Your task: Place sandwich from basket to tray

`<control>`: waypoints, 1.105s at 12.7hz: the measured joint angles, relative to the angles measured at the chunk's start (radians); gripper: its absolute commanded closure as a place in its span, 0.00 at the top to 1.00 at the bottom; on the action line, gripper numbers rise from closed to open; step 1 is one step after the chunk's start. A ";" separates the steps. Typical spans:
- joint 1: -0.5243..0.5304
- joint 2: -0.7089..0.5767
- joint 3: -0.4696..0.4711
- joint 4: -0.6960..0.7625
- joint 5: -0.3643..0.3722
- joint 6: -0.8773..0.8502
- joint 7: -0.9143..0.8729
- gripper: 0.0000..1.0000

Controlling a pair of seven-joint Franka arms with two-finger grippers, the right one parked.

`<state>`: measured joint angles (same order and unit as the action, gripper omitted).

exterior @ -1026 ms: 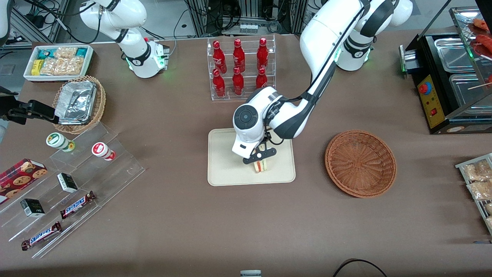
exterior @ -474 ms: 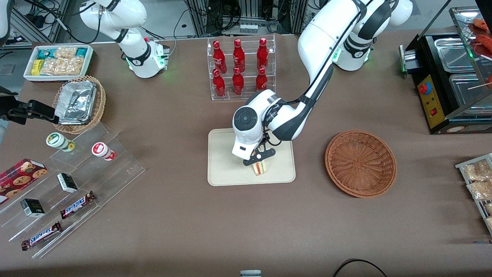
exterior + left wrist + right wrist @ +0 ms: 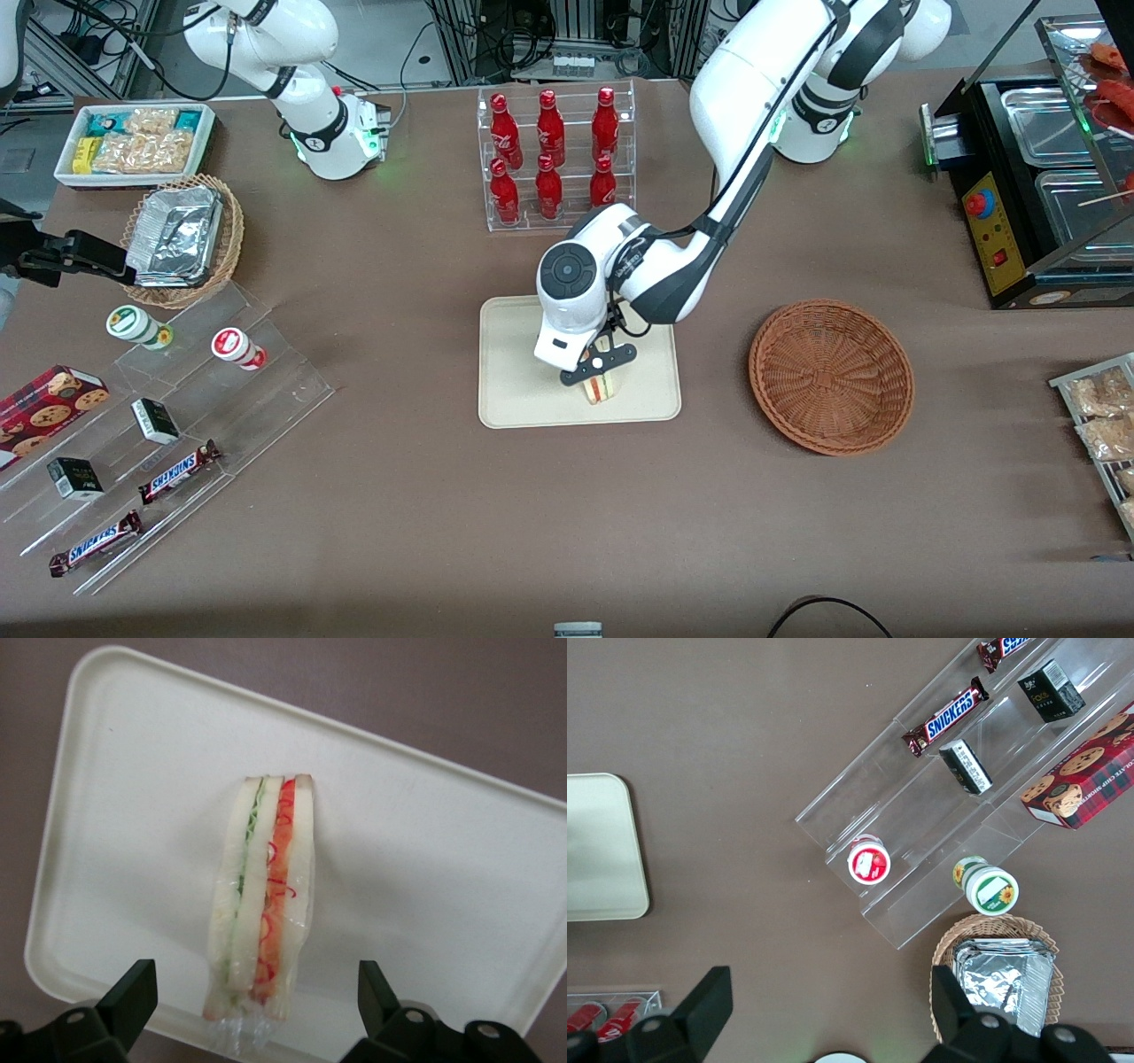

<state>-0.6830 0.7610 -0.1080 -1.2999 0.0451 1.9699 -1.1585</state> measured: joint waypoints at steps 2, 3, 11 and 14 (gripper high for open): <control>0.010 -0.051 0.003 0.009 0.000 -0.060 0.024 1.00; 0.022 -0.082 0.005 0.010 -0.010 -0.091 0.063 1.00; 0.296 -0.247 0.015 0.004 -0.080 -0.366 0.634 1.00; 0.396 -0.333 0.018 -0.069 -0.015 -0.407 0.708 1.00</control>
<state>-0.2872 0.4283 -0.0902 -1.3689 0.0301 1.5626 -0.4505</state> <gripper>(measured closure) 0.000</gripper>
